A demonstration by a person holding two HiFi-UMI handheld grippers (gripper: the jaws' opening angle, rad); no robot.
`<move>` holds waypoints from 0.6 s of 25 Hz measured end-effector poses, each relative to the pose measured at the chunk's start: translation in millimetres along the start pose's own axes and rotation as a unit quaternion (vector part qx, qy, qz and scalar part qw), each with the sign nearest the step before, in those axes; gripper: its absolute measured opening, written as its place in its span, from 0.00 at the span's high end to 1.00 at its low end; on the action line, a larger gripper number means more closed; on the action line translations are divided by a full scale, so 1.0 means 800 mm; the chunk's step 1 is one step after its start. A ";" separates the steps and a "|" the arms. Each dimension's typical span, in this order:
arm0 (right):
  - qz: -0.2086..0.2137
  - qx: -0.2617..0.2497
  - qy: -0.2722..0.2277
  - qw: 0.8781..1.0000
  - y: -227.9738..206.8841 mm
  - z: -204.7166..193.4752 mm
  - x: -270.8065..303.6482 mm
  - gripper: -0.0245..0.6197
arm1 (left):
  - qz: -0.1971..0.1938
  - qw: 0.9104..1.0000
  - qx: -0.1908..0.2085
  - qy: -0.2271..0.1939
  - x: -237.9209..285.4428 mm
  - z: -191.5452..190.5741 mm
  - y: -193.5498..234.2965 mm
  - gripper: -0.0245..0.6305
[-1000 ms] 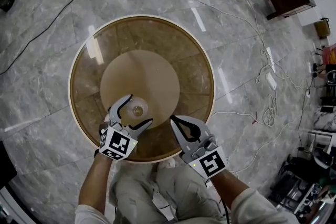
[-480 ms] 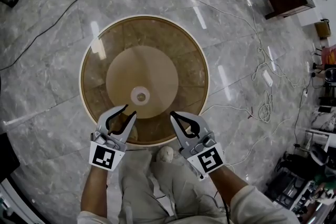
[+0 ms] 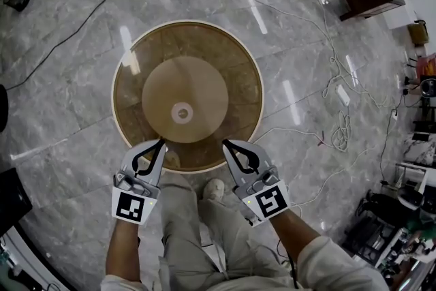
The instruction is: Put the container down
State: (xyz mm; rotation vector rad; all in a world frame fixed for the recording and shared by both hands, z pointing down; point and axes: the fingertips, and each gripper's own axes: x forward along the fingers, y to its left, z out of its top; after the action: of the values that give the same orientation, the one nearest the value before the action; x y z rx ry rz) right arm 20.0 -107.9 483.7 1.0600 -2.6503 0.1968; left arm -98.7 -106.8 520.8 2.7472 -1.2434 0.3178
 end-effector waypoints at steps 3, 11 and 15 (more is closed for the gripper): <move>-0.002 0.000 -0.005 1.000 0.005 0.014 -0.009 0.96 | 0.011 1.000 -0.018 0.005 -0.012 0.008 -0.002 0.96; -0.006 -0.007 -0.008 1.000 0.012 0.026 -0.032 0.96 | 0.019 1.000 -0.013 0.004 -0.033 0.026 -0.016 0.96; -0.007 -0.005 -0.009 1.000 0.012 0.027 -0.037 0.96 | 0.024 1.000 -0.016 0.002 -0.035 0.029 -0.018 0.96</move>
State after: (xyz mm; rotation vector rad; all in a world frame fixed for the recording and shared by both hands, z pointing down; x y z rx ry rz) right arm 29.7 -86.6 454.1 1.0813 -2.6564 0.1706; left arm -102.3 -81.0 491.2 2.6916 -1.3042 0.3062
